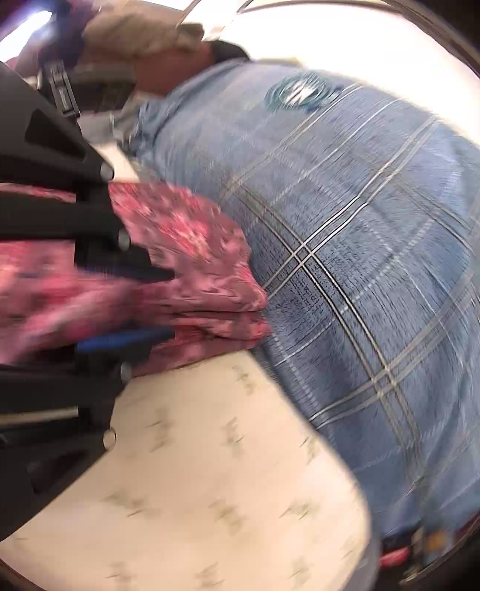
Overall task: Fold small clothes
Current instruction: 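Lay the folded edge down with the right gripper and open it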
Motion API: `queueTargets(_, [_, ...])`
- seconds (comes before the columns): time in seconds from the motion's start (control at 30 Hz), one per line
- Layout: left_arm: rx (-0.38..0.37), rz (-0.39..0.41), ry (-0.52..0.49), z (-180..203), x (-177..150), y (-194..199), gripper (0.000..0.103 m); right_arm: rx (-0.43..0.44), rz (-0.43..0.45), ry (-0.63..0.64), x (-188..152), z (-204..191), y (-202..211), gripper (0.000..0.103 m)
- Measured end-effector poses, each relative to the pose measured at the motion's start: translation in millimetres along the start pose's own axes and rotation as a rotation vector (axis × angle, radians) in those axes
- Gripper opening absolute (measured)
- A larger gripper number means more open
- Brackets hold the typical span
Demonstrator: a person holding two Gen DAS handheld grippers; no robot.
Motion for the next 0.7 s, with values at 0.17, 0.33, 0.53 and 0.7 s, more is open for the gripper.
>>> queueTargets(0.17, [0.031, -0.038, -0.07, 34, -28, -15, 0.072, -0.002, -0.023, 0.108, -42, -14, 9, 0.009])
queueTargets(0.33, [0.141, -0.082, -0.082, 33, -34, -29, 0.067, 0.04, 0.08, 0.181, -47, -34, 45, 0.003])
queueTargets(0.53, [0.082, -0.038, -0.093, 49, -38, -2, 0.066, -0.073, 0.053, 0.077, -44, 5, 46, 0.011])
queueTargets(0.7, [0.129, -0.062, -0.081, 40, -48, -13, 0.067, 0.047, 0.1, 0.191, -62, -17, 69, 0.011])
Point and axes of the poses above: each gripper's, at about its wrist camera, not at the fingertips, and y roughly against the way its jaws point, z to its right, x to its top, the point moved 3 cm from there along -y, roughly the way its jaws point, and after that the axes turned 12 degrees about -y, right-handed, at the moved point
